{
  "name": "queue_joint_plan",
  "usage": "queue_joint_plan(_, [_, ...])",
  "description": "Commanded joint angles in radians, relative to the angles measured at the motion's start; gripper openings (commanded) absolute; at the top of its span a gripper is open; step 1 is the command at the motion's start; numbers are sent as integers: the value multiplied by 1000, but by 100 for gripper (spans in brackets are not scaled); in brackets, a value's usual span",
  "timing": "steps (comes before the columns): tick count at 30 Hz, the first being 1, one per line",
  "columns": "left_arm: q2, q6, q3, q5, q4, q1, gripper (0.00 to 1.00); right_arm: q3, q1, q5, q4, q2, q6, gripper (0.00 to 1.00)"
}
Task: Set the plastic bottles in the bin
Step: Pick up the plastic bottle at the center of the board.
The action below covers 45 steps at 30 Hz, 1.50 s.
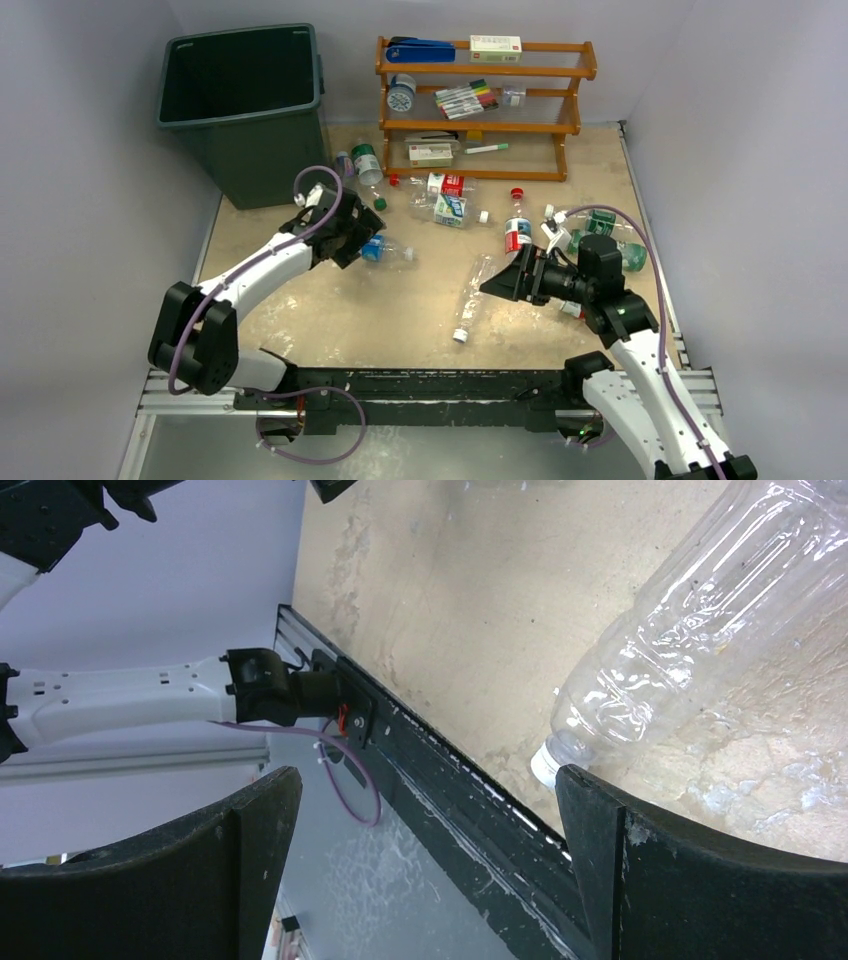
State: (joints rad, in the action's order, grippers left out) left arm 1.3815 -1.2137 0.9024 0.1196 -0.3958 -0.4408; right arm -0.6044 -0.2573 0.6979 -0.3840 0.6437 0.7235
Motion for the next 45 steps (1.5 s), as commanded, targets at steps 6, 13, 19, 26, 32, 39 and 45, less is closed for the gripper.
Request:
queue_joint_plan(6, [78,-176,-5,90,82,-1,90,22,-5,17,10,-26,4,100])
queue_joint_plan(13, [147,-219,-4,110,112,0,90,28,-5,10,-10,-42,-1,100])
queue_joint_plan(19, [203,-222,2,124,94,-1,92,36,-4,1,-29,-59,-13,100])
queue_joint_plan(26, [217,-188,-10,143,111,0,75,61,-4,14,-14,-62,-14,100])
queue_joint_plan(32, [167,-137,-10,170,81,-1,59,49,-4,15,-18,-45,-27,100])
queue_joint_plan(39, [45,-7,99,239,-66,-1,58,57,-4,16,-1,-36,-23,100])
queue_joint_plan(45, [-40,92,270,280,-188,0,59,73,-5,26,27,-31,-9,100])
